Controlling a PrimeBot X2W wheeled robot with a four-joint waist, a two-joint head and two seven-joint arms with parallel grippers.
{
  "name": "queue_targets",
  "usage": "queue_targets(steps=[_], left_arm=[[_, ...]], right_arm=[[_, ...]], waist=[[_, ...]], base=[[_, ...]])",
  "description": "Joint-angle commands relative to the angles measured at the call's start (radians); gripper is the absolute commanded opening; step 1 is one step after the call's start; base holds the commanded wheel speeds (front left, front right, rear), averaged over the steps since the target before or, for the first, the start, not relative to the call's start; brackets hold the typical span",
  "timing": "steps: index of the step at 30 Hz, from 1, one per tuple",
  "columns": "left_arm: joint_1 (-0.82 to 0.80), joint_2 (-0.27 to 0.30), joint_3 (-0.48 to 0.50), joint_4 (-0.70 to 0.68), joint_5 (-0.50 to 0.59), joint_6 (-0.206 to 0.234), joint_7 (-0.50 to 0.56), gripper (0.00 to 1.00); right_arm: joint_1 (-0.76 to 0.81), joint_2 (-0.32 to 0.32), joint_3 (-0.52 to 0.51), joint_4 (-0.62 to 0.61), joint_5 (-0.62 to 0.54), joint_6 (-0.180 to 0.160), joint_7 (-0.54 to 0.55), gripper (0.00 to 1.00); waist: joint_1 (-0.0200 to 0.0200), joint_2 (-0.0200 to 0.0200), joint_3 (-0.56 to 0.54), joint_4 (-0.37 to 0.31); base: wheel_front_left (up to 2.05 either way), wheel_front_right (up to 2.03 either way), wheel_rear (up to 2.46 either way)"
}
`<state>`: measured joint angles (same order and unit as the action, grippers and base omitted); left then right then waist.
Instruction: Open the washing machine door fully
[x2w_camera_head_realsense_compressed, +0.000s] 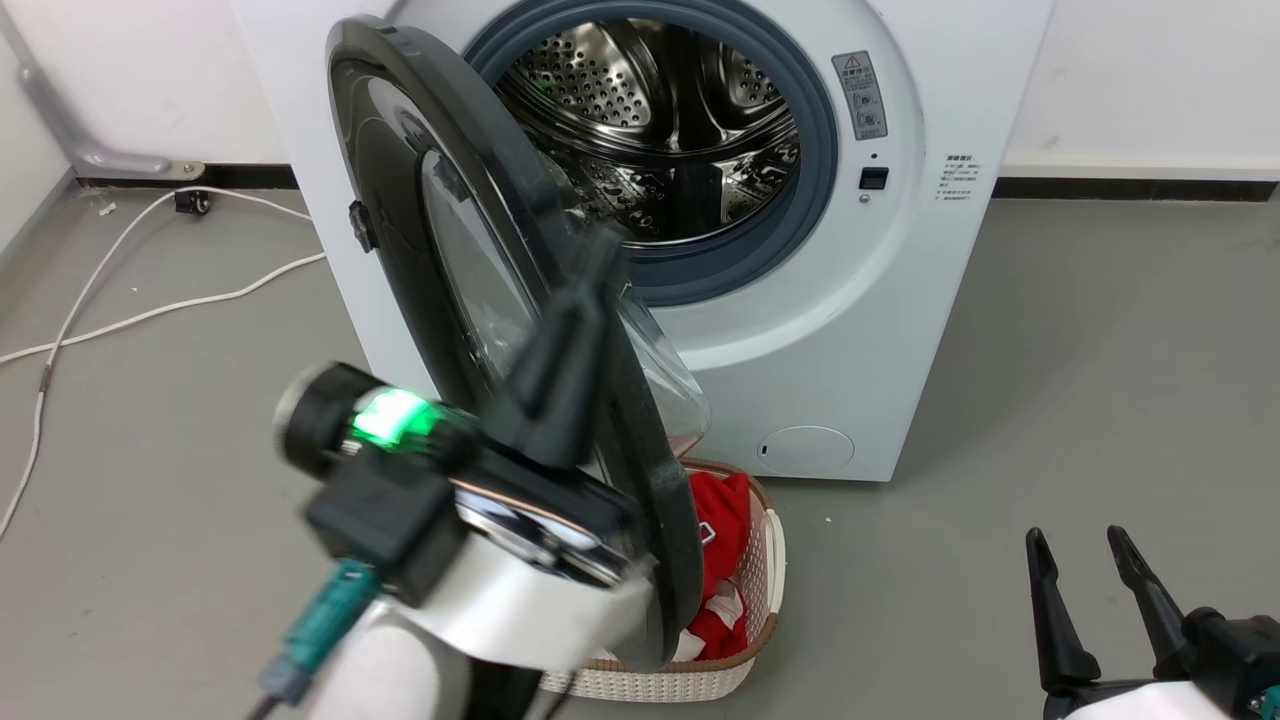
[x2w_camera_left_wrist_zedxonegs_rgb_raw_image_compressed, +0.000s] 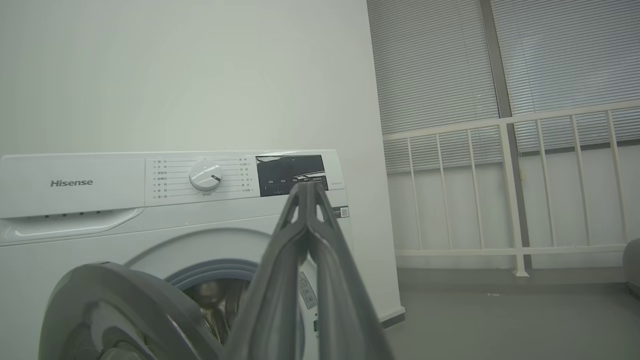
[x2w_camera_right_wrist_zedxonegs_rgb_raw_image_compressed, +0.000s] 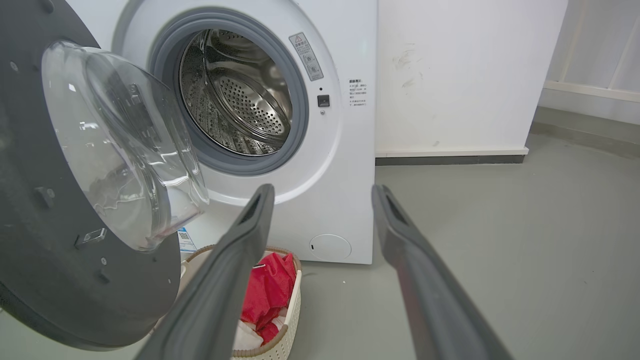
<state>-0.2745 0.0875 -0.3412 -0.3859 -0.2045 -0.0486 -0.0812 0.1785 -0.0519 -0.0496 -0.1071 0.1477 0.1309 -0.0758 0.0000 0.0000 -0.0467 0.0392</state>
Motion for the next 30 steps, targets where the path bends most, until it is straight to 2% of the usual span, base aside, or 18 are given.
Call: queue_targets(steps=[1, 11, 17, 22, 30], left_arm=[[0.018, -0.002, -0.028, 0.004, -0.009, -0.008, 0.017, 0.00], [0.116, -0.018, -0.284, 0.118, -0.086, -0.048, 0.189, 0.00], [0.192, -0.002, -0.381, 0.205, -0.120, -0.062, 0.248, 0.00], [0.205, 0.001, -0.377, 0.331, -0.105, -0.027, 0.231, 0.00], [0.143, -0.017, -0.307, 0.477, -0.108, 0.040, 0.125, 0.00]], right_arm=[[-0.011, 0.003, -0.003, 0.001, 0.001, 0.000, -0.002, 1.00], [-0.009, 0.003, -0.010, -0.002, -0.001, 0.000, 0.000, 1.00], [-0.010, 0.003, -0.015, -0.003, 0.001, 0.000, 0.001, 1.00], [-0.013, 0.003, -0.014, 0.004, 0.006, 0.000, -0.002, 1.00], [-0.016, 0.003, -0.007, 0.015, 0.010, 0.000, -0.006, 1.00]], waist=[[0.0000, 0.0000, -0.001, 0.001], [0.0000, 0.0000, -0.001, 0.001], [0.0000, 0.0000, 0.000, 0.001], [0.0000, 0.0000, 0.002, 0.000], [0.0000, 0.0000, 0.003, -0.011]], base=[[0.00, 0.00, 0.00], [0.00, 0.00, 0.00], [0.00, 0.00, 0.00], [0.00, 0.00, 0.00], [0.00, 0.00, 0.00]])
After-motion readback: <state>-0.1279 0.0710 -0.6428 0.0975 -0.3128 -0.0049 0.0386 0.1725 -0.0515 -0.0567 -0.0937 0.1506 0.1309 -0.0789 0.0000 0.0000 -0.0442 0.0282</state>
